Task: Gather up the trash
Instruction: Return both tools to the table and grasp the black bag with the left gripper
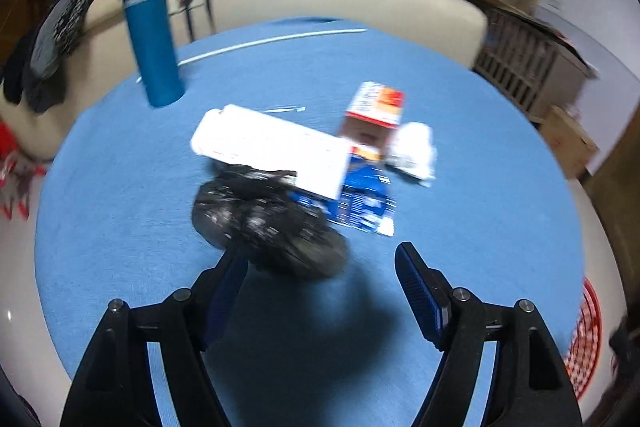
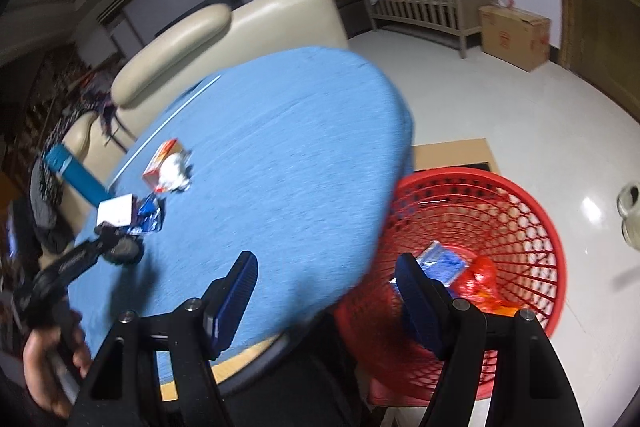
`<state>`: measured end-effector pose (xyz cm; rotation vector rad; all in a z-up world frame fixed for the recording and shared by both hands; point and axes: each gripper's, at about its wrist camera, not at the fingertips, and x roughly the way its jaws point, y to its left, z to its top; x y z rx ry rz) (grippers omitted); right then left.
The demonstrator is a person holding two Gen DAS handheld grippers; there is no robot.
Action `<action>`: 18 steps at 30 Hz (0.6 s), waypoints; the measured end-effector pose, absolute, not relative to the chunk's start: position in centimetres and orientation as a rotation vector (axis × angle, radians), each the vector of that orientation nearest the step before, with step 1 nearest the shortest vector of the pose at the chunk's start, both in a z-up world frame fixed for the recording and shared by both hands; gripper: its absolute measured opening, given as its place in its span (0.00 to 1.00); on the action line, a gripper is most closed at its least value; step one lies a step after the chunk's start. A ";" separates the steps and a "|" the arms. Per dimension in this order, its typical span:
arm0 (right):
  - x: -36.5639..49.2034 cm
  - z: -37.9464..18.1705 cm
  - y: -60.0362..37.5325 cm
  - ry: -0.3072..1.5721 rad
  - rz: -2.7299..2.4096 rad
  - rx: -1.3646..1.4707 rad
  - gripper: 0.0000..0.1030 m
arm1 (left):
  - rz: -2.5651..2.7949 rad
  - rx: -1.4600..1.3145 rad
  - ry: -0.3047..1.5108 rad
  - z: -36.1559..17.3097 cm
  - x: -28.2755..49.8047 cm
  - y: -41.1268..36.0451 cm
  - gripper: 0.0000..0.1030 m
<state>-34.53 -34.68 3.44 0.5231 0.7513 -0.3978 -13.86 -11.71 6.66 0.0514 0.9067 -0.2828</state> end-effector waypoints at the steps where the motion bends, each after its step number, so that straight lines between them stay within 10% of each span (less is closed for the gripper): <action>1: -34.1 3.5 -34.2 0.759 -0.388 0.509 0.72 | -0.269 0.042 0.920 6.2 -13.0 -11.6 0.74; 4: -32.8 3.6 -32.7 0.781 -0.364 0.473 0.72 | -0.289 0.011 0.940 5.3 -11.9 -11.2 0.71; 5: -32.3 3.6 -32.3 0.789 -0.358 0.462 0.72 | -0.296 0.011 0.941 5.1 -11.8 -11.0 0.44; 7: -31.7 3.6 -31.7 0.799 -0.349 0.447 0.72 | -0.325 0.000 0.943 4.9 -11.6 -10.3 0.38; 8: -31.1 3.4 -31.3 0.809 -0.344 0.439 0.72 | -0.338 -0.007 0.944 4.8 -11.7 -9.8 0.19; 18: -24.0 2.8 -26.1 0.883 -0.244 0.343 0.72 | -0.296 -0.032 0.956 4.3 -11.8 -2.0 0.12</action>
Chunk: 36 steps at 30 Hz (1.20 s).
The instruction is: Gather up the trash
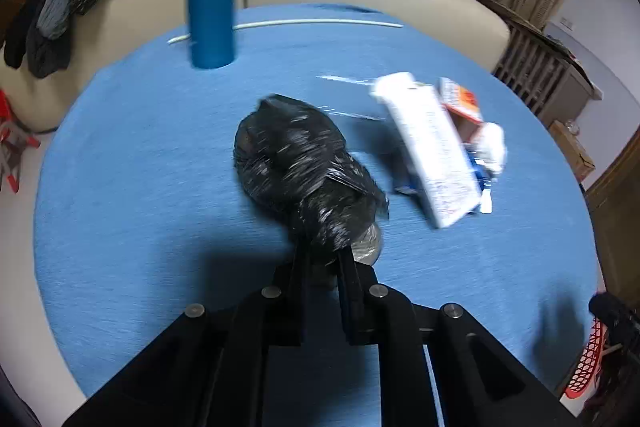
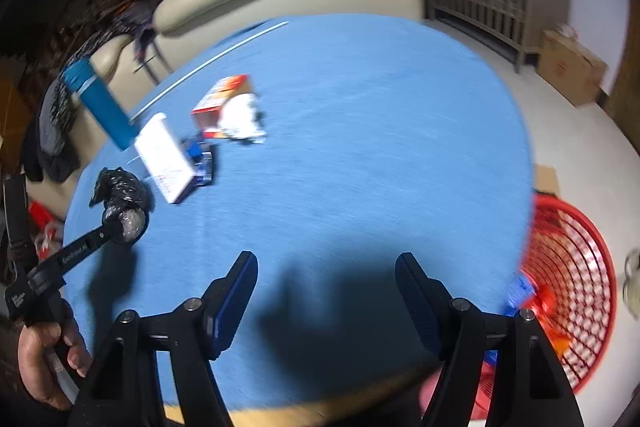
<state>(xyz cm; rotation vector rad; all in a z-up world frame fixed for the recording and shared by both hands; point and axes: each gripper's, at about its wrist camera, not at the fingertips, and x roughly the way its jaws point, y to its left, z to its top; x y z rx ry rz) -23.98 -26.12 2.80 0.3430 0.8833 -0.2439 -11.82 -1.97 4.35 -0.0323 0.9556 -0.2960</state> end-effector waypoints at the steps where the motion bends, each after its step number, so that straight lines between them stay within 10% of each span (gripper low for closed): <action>1: -23.0 2.9 -25.3 0.888 -0.225 0.327 0.72 | -0.287 -0.041 0.960 4.2 -11.6 -1.3 0.12; 6: -18.0 3.8 -20.8 0.887 -0.122 0.213 0.72 | -0.296 -0.148 0.993 3.2 -10.1 2.5 0.22; 9: -14.7 3.9 -18.5 0.885 -0.070 0.147 0.72 | -0.289 -0.193 0.973 3.6 -10.0 4.1 0.70; 10: -14.0 3.8 -17.9 0.886 -0.053 0.141 0.72 | -0.277 -0.197 0.951 3.8 -10.2 4.5 0.73; 18: -6.8 1.4 -14.9 0.938 0.020 0.058 0.72 | -0.252 -0.227 0.921 4.3 -10.9 7.4 0.73; 20: -5.7 0.4 -15.0 0.973 0.040 0.084 0.52 | -0.248 -0.231 0.925 4.3 -11.2 7.5 0.73; 36: -14.6 2.0 -22.5 0.894 -0.046 0.291 0.50 | -0.271 -0.025 0.952 4.9 -7.1 -3.3 0.88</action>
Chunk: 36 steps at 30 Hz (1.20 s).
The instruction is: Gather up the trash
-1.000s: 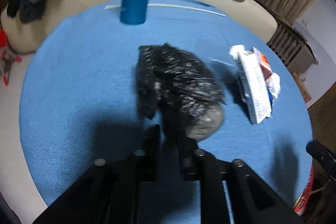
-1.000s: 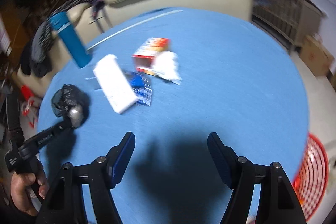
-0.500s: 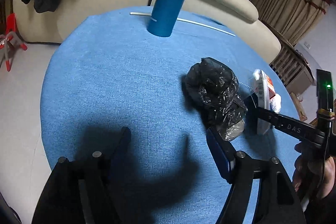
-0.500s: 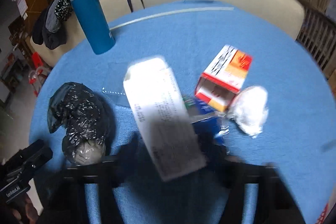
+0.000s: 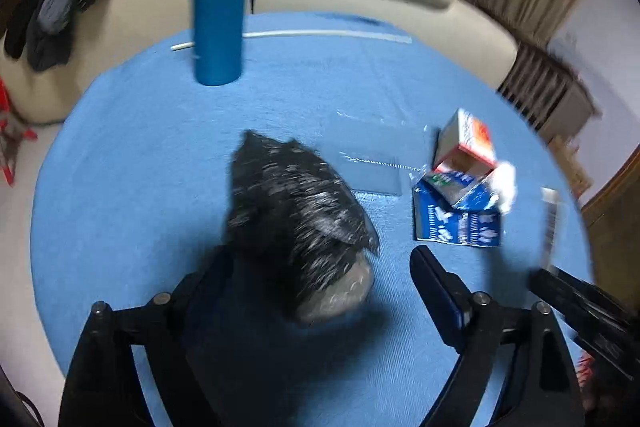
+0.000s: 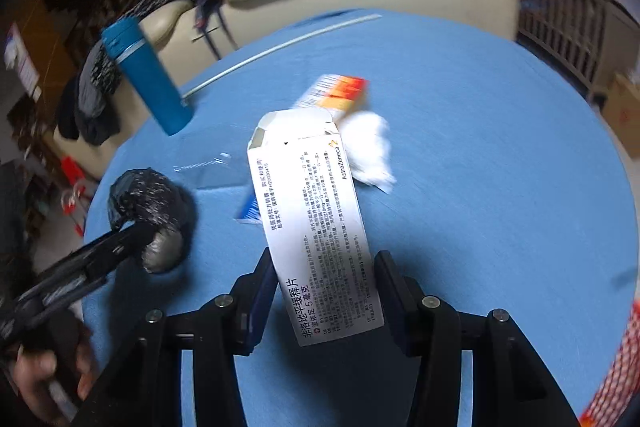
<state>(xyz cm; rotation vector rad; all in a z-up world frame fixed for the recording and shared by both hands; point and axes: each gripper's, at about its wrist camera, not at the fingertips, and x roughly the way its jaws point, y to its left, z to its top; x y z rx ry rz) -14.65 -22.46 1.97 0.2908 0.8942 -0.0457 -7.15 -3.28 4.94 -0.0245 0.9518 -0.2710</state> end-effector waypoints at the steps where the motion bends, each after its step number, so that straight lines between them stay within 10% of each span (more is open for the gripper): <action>1: -15.4 1.7 -23.2 0.894 -0.056 0.317 0.50 | -0.245 0.000 0.962 4.5 -6.7 -3.7 0.88; 2: -16.0 1.6 -23.8 0.892 -0.063 0.336 0.50 | -0.219 0.004 0.989 3.7 -6.0 -3.9 0.85; 3: -16.5 1.6 -24.2 0.888 -0.067 0.347 0.50 | -0.243 -0.047 1.005 3.3 -5.8 -3.4 0.51; 5: -17.4 1.6 -24.6 0.880 -0.068 0.358 0.50 | -0.229 -0.050 1.008 3.5 -5.9 -3.0 0.37; 36: -25.8 2.7 -24.9 0.782 -0.131 0.442 0.50 | -0.334 0.061 0.903 8.8 -16.9 -5.6 0.36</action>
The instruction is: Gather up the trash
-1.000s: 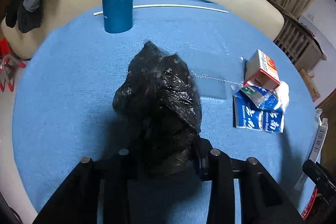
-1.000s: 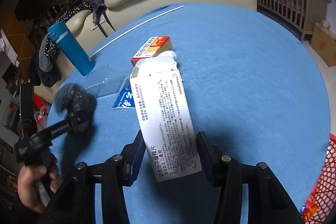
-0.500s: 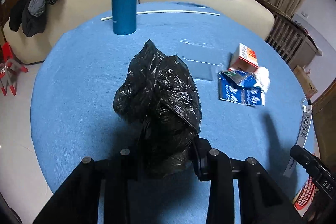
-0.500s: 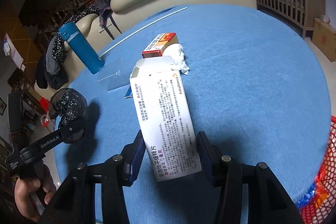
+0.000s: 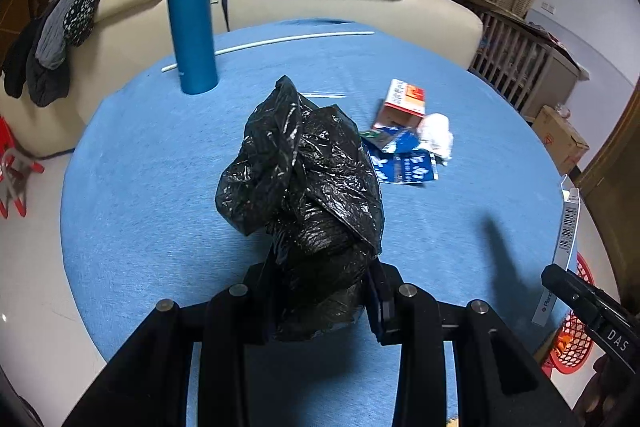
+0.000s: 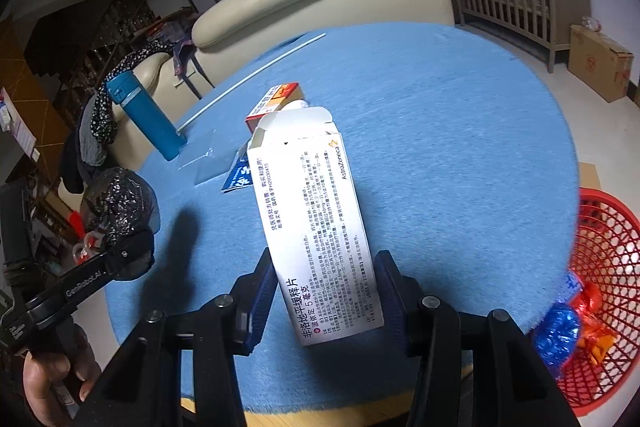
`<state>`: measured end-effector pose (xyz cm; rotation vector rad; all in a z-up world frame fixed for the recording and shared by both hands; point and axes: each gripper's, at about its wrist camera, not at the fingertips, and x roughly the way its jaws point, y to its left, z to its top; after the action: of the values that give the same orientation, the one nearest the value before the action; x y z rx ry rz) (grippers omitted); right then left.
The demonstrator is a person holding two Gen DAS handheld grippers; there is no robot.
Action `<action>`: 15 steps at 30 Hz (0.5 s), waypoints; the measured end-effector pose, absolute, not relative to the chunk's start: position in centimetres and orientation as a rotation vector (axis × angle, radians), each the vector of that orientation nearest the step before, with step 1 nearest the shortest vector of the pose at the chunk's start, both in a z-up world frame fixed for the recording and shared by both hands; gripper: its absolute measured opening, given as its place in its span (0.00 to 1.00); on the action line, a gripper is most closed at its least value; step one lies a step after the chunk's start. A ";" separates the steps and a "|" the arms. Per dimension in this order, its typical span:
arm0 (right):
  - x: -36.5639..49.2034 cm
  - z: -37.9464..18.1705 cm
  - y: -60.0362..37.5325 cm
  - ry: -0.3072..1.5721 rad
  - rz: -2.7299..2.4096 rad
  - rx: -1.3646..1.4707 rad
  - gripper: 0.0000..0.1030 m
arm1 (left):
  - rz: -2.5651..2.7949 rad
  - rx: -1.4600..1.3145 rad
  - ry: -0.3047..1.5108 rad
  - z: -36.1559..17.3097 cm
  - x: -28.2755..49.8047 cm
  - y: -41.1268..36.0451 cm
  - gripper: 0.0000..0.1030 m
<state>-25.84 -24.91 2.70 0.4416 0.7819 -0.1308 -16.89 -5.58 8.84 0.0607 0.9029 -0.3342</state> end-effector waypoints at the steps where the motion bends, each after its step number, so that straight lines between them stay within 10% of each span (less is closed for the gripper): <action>1: -26.1 2.8 -25.1 0.777 -0.137 0.440 0.50 | -0.337 0.067 0.900 9.0 -17.1 -5.9 0.36; 15: -29.4 4.0 -27.1 0.724 -0.203 0.415 0.50 | -0.407 0.152 0.858 10.3 -19.1 -10.4 0.36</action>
<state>-29.36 -27.09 3.99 0.4146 0.7240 -0.2034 -19.14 -10.43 10.25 0.1521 0.8580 -0.4065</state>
